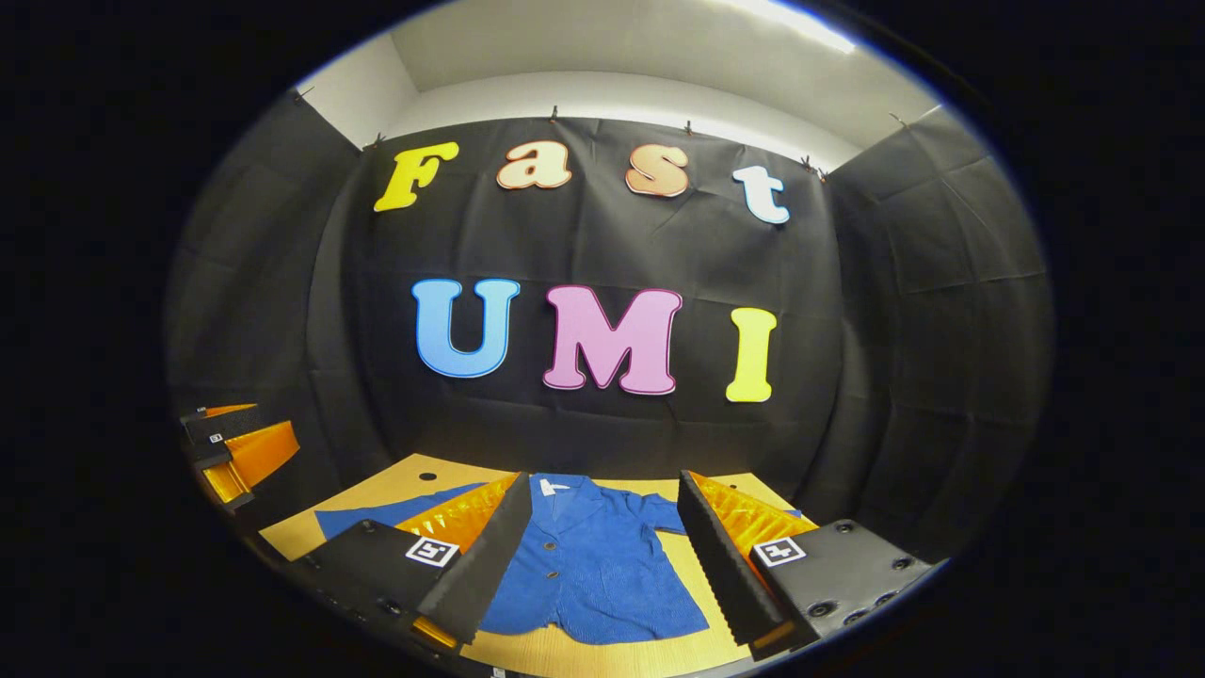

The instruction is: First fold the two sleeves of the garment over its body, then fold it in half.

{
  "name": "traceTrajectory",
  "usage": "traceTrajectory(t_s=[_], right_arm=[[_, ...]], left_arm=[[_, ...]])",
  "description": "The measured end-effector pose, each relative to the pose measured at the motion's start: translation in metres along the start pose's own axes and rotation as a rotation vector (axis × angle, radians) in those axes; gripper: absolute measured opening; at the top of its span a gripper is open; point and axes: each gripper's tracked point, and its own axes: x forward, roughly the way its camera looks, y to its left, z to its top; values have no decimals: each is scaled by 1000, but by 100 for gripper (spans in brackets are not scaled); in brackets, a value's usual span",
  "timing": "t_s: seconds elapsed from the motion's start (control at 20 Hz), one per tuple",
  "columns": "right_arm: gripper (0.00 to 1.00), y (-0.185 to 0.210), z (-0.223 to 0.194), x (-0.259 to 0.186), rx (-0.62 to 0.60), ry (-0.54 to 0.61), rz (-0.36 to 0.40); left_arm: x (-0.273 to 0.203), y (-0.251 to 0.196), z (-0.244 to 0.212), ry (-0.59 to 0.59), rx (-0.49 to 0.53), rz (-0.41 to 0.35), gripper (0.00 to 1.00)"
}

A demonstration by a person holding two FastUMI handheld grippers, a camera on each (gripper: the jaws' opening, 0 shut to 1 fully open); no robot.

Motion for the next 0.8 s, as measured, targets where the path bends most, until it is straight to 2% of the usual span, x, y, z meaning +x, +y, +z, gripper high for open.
traceTrajectory(t_s=[0.4,0.6,0.65,0.8], right_arm=[[98,-2,-12,8,-2,71,19],[96,-1,-14,19,5,64,31],[100,-2,-14,21,4,67,31],[98,-5,-16,29,10,66,17]], left_arm=[[54,-4,-6,34,3,18,85],[76,-6,-11,50,10,30,85],[81,-7,-12,58,13,31,85],[90,-11,-11,72,19,35,85]])
